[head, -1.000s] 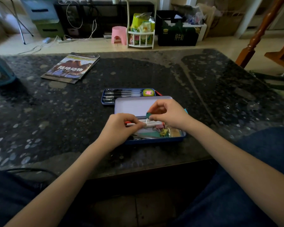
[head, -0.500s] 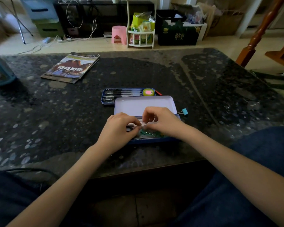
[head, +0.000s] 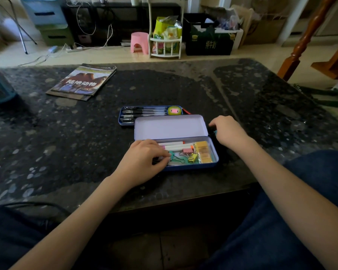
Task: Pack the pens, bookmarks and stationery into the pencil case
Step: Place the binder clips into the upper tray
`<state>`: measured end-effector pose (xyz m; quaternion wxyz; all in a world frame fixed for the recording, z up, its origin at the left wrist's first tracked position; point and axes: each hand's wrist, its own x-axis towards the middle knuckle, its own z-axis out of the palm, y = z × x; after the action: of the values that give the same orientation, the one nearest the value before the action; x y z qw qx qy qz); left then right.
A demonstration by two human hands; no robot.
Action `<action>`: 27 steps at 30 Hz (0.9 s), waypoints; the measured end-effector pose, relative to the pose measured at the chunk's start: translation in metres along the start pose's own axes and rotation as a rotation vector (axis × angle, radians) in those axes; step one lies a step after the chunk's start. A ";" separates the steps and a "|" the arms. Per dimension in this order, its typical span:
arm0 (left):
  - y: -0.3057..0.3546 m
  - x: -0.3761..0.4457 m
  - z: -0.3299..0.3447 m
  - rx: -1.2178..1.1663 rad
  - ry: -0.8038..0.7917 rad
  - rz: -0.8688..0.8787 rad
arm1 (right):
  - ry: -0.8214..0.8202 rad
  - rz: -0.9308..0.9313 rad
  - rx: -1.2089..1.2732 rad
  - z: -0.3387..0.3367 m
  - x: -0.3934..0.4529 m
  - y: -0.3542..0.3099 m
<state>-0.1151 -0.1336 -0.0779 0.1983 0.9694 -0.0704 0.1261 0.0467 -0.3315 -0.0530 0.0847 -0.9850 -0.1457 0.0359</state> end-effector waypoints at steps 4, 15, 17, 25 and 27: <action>0.000 -0.001 -0.001 0.031 0.007 -0.019 | -0.052 0.007 -0.004 -0.003 0.001 0.002; 0.002 0.000 -0.003 -0.027 0.018 -0.038 | 0.076 0.028 -0.056 -0.011 -0.006 0.003; 0.002 0.001 -0.003 -0.038 0.018 -0.041 | 0.105 0.028 -0.010 -0.014 -0.010 0.001; 0.001 0.002 -0.001 -0.113 0.043 -0.075 | -0.302 -0.391 0.446 -0.025 -0.033 -0.021; 0.000 0.003 0.000 -0.131 0.038 -0.081 | -0.381 -0.476 0.412 -0.020 -0.037 -0.025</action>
<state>-0.1127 -0.1336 -0.0769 0.2675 0.9538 -0.0355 0.1317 0.0062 -0.3221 -0.0267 0.2584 -0.8615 -0.3738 0.2264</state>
